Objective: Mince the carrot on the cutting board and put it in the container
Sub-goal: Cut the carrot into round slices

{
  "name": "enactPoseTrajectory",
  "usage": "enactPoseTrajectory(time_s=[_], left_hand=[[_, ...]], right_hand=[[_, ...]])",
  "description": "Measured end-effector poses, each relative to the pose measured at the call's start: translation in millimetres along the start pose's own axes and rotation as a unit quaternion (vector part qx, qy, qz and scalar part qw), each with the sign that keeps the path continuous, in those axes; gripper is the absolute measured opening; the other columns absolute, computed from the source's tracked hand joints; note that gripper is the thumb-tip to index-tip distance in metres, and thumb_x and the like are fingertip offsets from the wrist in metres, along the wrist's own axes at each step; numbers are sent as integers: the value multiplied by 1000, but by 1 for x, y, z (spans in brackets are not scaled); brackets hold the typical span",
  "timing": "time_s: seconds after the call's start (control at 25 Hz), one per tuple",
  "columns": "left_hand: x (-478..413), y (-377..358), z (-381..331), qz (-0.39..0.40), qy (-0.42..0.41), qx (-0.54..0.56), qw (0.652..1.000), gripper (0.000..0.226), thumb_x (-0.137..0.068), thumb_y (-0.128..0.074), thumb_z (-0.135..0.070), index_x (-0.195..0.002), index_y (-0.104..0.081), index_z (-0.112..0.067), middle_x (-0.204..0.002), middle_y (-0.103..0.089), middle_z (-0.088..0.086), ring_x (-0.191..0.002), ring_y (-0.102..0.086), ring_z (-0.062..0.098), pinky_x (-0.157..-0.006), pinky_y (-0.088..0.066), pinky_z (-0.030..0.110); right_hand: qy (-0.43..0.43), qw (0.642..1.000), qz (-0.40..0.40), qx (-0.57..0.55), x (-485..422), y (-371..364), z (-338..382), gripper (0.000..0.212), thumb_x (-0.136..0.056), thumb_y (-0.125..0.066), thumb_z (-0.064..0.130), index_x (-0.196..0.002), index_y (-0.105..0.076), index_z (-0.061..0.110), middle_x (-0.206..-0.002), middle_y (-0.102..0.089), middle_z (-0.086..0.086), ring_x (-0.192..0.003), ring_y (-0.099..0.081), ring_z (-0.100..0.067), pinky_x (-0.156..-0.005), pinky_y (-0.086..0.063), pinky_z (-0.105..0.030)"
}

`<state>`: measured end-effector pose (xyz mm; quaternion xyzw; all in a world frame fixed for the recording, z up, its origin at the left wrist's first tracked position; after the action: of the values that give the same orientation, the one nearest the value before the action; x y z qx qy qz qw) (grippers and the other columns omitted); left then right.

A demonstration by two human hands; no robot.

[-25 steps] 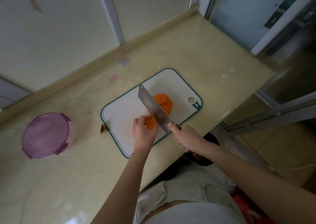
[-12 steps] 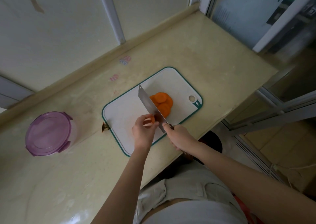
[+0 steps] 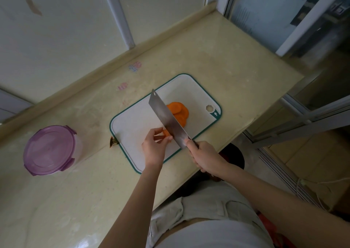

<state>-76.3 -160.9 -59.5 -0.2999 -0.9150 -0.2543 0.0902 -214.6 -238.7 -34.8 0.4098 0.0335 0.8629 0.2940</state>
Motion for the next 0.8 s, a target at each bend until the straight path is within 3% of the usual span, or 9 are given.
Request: enactPoseTrajectory(time_s=[0.28, 0.6, 0.8], left_hand=[[-4, 1, 2, 24, -7, -13, 1000, 28, -78, -72, -8, -104, -61, -11, -97, -64, -1, -88, -61, 11, -81, -50, 22], [-3, -1, 5, 98, -19, -27, 995, 35, -80, -72, -10, -111, -59, -16, -102, -64, -1, -92, -62, 11, -76, -50, 16], [3, -4, 3, 63, -23, -12, 998, 34, -82, -70, -14, -114, -57, -15, -103, -62, -5, -93, -61, 9, -75, -50, 15]], right_hand=[[6, 1000, 8, -11, 3, -1, -2, 50, -97, -40, 47, -58, -40, 16, -48, -39, 5, -28, -33, -1, -40, -26, -21], [3, 1000, -3, -15, -2, 0, -1, 49, -97, -41, 46, -58, -40, 16, -46, -38, 5, -28, -33, -1, -40, -27, -21], [11, 1000, -9, -16, -2, 1, 1, 50, -97, -41, 46, -57, -38, 17, -47, -37, 5, -30, -32, -2, -43, -27, -24]])
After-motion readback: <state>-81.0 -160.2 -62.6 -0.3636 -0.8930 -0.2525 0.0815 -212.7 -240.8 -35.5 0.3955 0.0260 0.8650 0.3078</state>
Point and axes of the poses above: each hand's wrist, its own x-axis away from the middle knuckle, its own y-axis out of the back of the hand, z = x × y, the point moved 4 cm from there along -x, towards the middle knuckle
